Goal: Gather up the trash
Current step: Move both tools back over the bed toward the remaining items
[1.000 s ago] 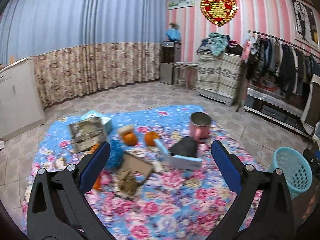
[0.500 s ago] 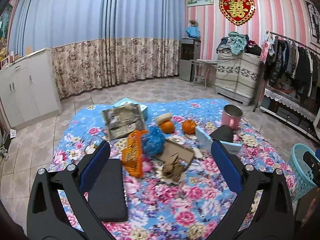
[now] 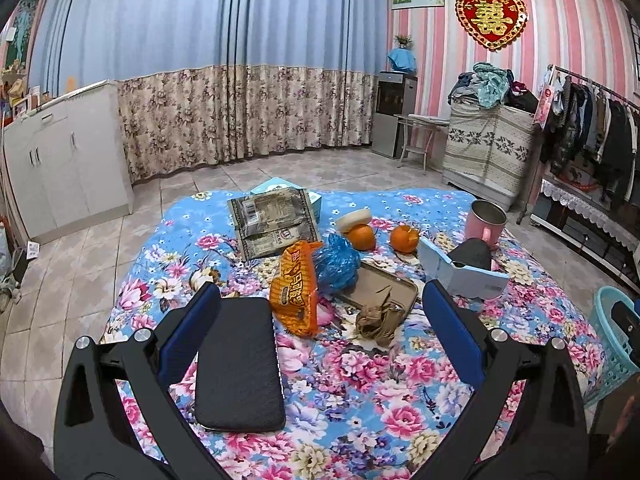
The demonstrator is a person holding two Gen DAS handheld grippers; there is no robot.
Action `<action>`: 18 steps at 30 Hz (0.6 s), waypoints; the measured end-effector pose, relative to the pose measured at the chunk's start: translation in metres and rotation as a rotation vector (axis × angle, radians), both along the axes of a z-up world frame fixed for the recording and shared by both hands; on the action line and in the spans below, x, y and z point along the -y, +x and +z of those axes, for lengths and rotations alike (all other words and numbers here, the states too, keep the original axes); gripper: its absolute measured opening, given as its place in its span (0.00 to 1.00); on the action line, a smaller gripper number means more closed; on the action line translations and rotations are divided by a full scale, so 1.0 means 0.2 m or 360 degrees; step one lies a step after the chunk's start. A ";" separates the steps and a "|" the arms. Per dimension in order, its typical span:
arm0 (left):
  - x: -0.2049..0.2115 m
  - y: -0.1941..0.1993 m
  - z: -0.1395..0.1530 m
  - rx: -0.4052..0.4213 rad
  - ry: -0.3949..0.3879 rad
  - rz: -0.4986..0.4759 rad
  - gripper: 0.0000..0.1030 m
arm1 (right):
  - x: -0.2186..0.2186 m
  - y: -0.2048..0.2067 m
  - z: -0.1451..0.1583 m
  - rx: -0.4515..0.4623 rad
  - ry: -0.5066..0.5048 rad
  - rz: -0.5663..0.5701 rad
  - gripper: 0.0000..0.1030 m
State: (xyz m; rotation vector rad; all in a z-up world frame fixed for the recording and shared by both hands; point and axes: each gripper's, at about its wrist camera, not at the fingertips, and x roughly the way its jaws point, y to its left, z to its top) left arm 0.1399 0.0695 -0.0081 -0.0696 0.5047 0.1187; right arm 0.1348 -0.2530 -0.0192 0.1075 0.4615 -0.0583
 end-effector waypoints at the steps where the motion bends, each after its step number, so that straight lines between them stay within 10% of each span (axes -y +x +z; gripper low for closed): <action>1: -0.01 0.00 -0.01 -0.0004 -0.0002 0.0004 0.95 | 0.00 0.00 -0.01 -0.0003 -0.0003 0.0001 0.95; 18: -0.09 0.02 -0.07 -0.0026 -0.0015 0.0057 0.95 | -0.04 0.05 -0.05 -0.0049 -0.0027 0.0010 0.95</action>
